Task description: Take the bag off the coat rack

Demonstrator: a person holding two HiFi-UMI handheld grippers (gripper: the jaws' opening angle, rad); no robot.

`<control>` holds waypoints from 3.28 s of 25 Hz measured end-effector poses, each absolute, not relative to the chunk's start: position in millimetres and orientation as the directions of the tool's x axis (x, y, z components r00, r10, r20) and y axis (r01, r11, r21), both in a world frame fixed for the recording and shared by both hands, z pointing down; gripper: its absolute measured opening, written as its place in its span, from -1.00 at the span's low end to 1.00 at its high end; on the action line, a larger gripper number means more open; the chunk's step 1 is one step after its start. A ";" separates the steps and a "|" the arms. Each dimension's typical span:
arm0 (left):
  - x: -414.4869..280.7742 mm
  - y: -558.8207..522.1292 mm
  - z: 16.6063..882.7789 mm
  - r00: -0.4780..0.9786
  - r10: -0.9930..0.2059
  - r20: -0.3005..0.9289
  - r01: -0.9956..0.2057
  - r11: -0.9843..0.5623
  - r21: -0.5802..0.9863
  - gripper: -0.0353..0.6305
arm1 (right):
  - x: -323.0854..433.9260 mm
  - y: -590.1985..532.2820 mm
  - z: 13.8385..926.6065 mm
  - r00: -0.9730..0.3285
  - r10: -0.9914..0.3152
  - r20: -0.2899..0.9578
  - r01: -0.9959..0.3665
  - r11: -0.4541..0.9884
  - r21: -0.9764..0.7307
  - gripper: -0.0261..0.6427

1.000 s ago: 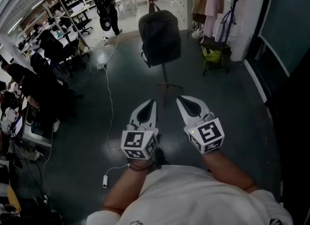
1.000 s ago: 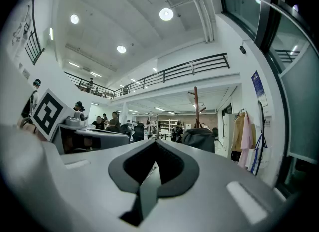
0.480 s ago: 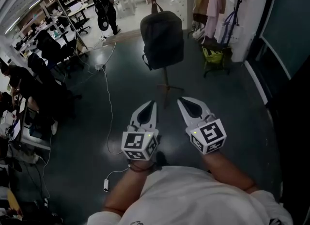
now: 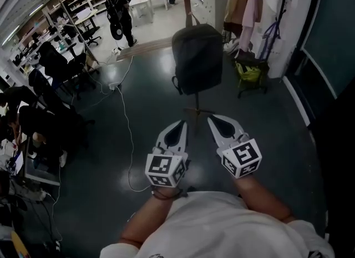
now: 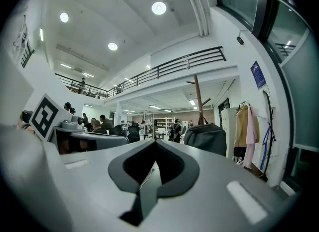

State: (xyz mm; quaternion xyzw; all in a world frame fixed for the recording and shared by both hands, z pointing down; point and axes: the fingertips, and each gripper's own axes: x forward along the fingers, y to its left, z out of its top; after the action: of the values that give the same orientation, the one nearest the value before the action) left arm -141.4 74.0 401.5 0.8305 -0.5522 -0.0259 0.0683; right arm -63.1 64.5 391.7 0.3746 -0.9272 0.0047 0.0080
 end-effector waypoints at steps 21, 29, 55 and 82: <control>-168.5 -143.3 408.7 0.402 -0.914 0.052 -0.910 -0.392 0.135 -0.88 | -77.8 -159.0 387.2 -0.694 -0.720 -0.007 -0.720 0.694 -0.001 -0.91; -134.3 -254.9 397.1 0.344 -0.938 0.048 -0.932 -0.334 0.143 -0.88 | -47.4 -274.3 376.6 -0.746 -0.666 0.013 -0.666 0.746 0.019 -0.91; -190.7 -494.0 325.3 0.382 -0.924 -0.035 -0.919 -0.384 0.091 -0.88 | -128.9 -544.2 326.2 -0.728 -0.682 0.071 -0.667 0.728 0.158 -0.72; -212.6 -512.2 325.5 0.378 -0.925 -0.040 -0.918 -0.380 0.112 -0.88 | -130.8 -563.2 316.4 -0.709 -0.704 0.039 -0.685 0.701 0.200 -0.86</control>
State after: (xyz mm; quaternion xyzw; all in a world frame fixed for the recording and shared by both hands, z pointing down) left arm -212.6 -512.2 325.5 0.8293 -0.5557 -0.0480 0.0354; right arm -130.8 -563.2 316.4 0.3773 -0.9204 -0.0857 0.0564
